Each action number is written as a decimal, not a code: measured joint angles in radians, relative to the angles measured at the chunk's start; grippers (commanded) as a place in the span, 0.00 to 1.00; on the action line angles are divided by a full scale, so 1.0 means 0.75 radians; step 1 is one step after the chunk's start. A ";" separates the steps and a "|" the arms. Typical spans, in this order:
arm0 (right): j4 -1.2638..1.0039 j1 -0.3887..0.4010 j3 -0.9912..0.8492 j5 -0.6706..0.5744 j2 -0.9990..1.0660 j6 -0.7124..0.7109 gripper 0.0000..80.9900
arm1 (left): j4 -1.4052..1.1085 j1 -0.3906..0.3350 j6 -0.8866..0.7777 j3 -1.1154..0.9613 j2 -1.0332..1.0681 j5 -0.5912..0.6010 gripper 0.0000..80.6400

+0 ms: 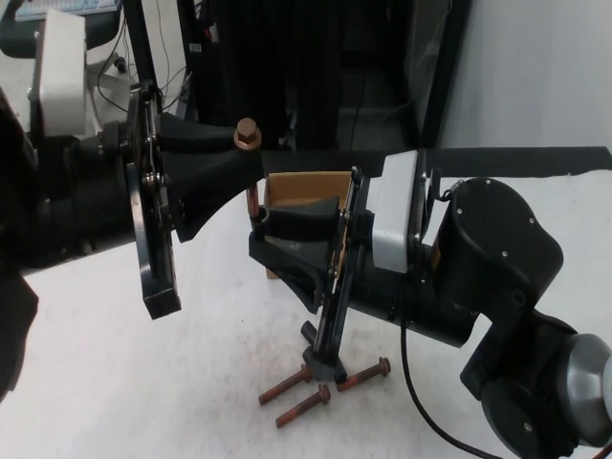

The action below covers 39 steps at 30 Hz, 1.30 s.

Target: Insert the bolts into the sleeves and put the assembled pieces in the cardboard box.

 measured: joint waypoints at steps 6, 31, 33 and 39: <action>0.000 0.000 0.000 -0.003 0.000 0.011 0.01 | 0.000 0.000 0.000 0.000 0.000 0.000 0.00; 0.007 0.000 -0.060 -0.060 0.003 0.070 0.01 | 0.007 0.000 -0.075 -0.006 0.000 0.000 0.00; 0.007 0.000 -0.060 -0.060 0.003 0.070 0.01 | 0.011 0.000 -0.081 -0.003 0.000 0.000 0.00; 0.007 0.000 -0.060 -0.060 0.003 0.071 0.01 | 0.021 0.000 -0.081 -0.003 0.000 0.000 0.02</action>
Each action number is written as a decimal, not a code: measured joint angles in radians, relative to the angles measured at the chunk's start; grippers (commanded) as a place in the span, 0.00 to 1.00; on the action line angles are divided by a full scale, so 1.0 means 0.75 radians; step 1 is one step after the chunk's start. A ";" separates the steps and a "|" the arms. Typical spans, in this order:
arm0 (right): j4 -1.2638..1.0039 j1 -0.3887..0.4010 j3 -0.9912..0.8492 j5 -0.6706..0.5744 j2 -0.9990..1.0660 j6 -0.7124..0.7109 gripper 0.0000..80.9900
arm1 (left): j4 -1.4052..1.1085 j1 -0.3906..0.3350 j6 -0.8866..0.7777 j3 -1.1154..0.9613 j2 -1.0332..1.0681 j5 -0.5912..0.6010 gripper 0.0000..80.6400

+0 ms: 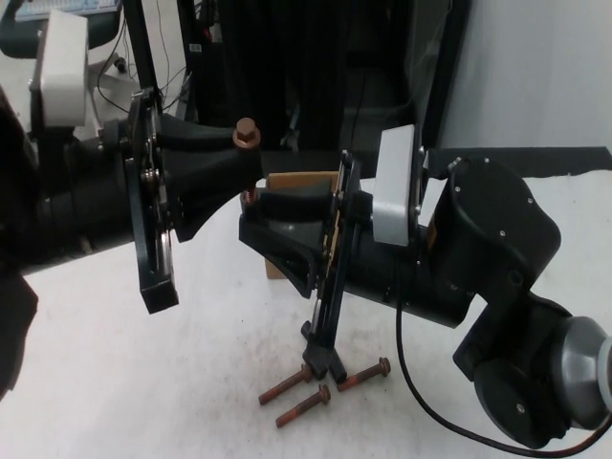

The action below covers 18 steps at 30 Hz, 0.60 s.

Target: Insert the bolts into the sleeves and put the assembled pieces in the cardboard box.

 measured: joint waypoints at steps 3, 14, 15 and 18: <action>0.000 0.000 0.000 0.000 0.000 0.000 0.01 | 0.039 0.000 0.013 0.000 0.000 -0.003 0.15; 0.021 0.000 0.000 0.000 0.000 0.002 0.01 | 0.116 0.000 0.039 0.003 0.000 -0.016 0.63; 0.036 0.000 0.000 0.000 0.000 -0.001 0.01 | 0.098 0.000 0.034 0.003 0.000 -0.016 0.63; 0.078 0.000 0.000 0.000 0.000 -0.001 0.01 | 0.012 0.000 -0.049 0.003 0.000 -0.031 0.63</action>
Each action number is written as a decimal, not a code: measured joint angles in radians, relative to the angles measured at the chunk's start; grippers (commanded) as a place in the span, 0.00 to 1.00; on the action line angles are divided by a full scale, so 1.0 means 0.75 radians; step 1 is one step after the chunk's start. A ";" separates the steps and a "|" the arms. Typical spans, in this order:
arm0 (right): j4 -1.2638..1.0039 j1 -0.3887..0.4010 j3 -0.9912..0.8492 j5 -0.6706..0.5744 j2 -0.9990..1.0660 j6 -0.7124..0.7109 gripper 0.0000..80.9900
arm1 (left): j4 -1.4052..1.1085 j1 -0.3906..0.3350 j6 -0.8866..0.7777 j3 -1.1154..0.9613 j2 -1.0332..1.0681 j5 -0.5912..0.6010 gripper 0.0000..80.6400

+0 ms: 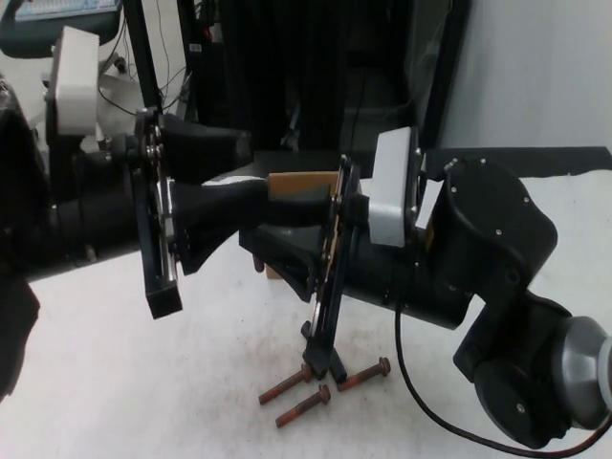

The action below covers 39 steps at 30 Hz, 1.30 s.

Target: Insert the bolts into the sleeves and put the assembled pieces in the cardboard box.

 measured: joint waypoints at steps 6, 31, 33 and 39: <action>0.197 -0.067 -0.005 0.294 0.000 0.028 0.01 | -0.303 0.000 -0.135 0.000 0.000 -0.128 0.61; 1.548 -0.348 -1.076 0.482 0.497 -0.072 0.01 | -0.321 0.000 -0.270 0.000 0.000 -0.273 0.00; 1.598 -0.351 -1.121 0.483 0.540 -0.090 0.01 | -0.321 0.000 -0.288 0.000 0.000 -0.269 0.00; 1.751 -0.358 -1.247 0.595 0.719 -0.147 0.01 | -0.321 0.000 -0.309 0.000 0.000 -0.184 0.00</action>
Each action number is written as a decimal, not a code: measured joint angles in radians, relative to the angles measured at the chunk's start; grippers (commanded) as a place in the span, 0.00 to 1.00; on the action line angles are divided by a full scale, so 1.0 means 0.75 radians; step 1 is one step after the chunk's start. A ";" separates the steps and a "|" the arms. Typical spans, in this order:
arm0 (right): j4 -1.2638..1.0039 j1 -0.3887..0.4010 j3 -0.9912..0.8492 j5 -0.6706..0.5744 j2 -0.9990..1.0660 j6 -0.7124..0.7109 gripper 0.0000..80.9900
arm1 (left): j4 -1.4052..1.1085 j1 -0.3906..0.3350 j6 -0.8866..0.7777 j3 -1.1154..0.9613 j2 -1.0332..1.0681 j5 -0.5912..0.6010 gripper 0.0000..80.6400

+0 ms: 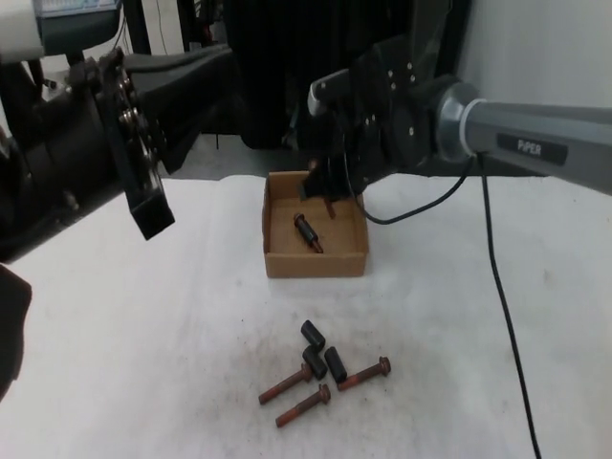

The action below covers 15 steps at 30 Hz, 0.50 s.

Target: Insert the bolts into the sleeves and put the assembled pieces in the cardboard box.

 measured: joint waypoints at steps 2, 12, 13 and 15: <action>0.013 -0.007 -0.003 0.019 0.015 0.001 0.01 | 0.000 0.000 0.000 0.000 0.000 0.026 0.00; 0.033 -0.057 -0.008 0.067 0.024 -0.008 0.03 | 0.010 0.000 0.000 0.000 0.000 0.043 0.00; 0.040 -0.059 -0.008 0.051 0.024 -0.008 0.07 | 0.010 0.000 0.000 0.000 0.000 0.043 0.00; 0.047 -0.058 -0.008 0.019 0.024 -0.008 0.17 | 0.010 0.000 0.000 0.000 0.000 0.047 0.00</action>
